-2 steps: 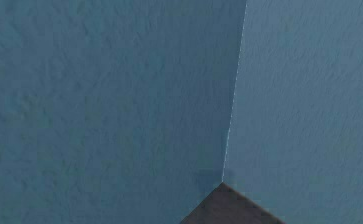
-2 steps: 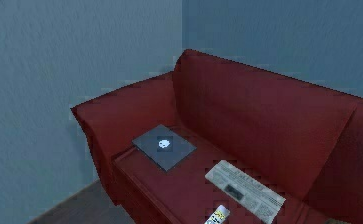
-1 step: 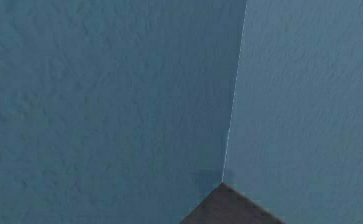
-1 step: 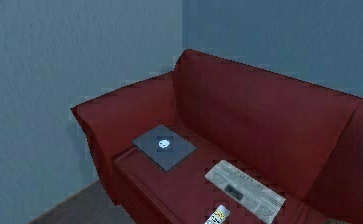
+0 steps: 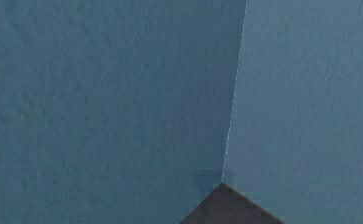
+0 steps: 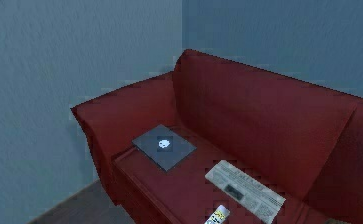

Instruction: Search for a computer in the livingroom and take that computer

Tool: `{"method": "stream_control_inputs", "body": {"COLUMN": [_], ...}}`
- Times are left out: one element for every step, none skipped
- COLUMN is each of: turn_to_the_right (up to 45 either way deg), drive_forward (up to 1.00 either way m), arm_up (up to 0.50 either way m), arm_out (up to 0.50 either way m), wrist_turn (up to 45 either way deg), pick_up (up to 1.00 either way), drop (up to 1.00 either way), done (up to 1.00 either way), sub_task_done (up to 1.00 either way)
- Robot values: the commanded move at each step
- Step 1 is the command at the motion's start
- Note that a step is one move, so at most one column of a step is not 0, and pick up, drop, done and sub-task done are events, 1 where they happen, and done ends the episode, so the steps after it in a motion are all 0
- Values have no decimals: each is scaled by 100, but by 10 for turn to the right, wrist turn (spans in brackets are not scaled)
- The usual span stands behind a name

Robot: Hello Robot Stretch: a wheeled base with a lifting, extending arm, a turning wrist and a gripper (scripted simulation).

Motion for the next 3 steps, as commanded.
{"method": "stream_control_inputs", "body": {"turn_to_the_right": [0, 0, 0], "drive_forward": [0, 0, 0], "arm_up": [0, 0, 0], "arm_out": [44, 0, 0], "wrist_turn": [0, 450, 450], "pick_up": [0, 0, 0], "drop": [0, 0, 0], "done": [0, 0, 0], "sub_task_done": [0, 0, 0]}}
